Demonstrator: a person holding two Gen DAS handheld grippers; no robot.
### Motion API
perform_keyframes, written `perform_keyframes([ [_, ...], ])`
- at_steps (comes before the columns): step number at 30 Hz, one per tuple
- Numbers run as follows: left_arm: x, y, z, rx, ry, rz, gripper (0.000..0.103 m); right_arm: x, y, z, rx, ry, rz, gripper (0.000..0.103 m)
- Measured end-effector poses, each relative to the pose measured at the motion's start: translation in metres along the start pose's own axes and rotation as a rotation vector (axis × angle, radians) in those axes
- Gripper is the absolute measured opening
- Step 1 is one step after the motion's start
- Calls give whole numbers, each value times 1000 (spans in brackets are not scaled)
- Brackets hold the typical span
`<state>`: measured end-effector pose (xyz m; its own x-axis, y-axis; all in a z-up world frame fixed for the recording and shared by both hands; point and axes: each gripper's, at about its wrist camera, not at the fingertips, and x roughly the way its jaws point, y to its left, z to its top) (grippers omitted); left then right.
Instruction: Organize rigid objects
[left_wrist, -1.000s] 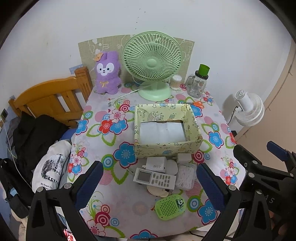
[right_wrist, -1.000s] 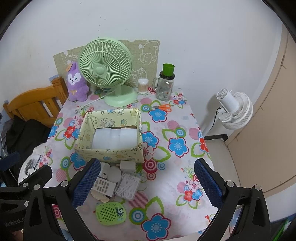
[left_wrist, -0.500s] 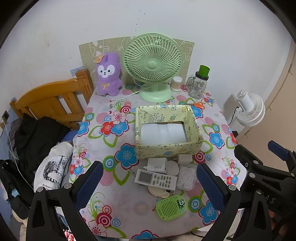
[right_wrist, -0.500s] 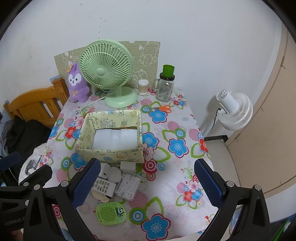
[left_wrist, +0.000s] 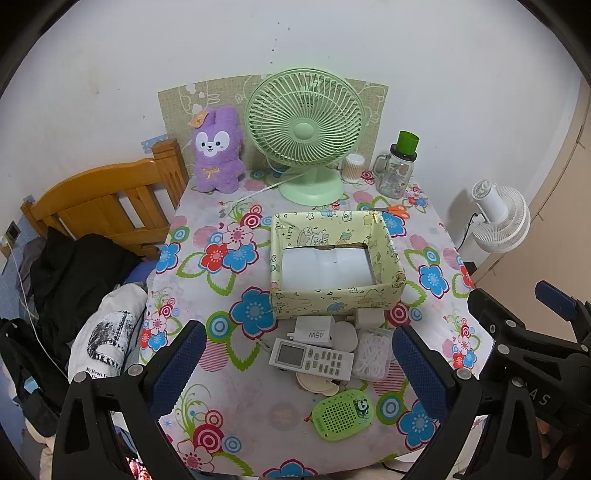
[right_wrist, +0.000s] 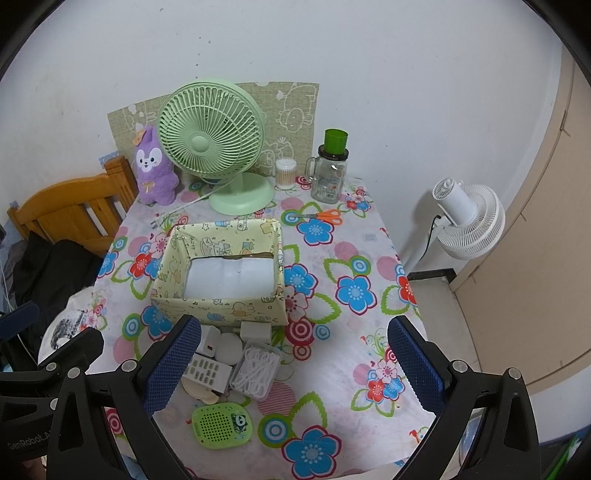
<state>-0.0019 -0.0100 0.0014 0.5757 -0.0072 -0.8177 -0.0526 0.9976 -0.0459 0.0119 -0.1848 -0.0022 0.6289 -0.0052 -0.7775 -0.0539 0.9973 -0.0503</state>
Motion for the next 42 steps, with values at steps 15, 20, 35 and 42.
perform_keyframes([
  [15, 1, -1, 0, 8, -4, -5, 102, 3, 1, -1, 7, 8, 9, 102],
  [20, 1, -2, 0, 5, -2, -3, 102, 6, -1, -3, 9, 12, 14, 102],
  [35, 31, 5, 4, 14, 42, -7, 102, 29, 1, -1, 0, 45, 34, 102],
  [42, 50, 7, 3, 17, 72, -16, 102, 43, 3, 0, -9, 61, 34, 102],
])
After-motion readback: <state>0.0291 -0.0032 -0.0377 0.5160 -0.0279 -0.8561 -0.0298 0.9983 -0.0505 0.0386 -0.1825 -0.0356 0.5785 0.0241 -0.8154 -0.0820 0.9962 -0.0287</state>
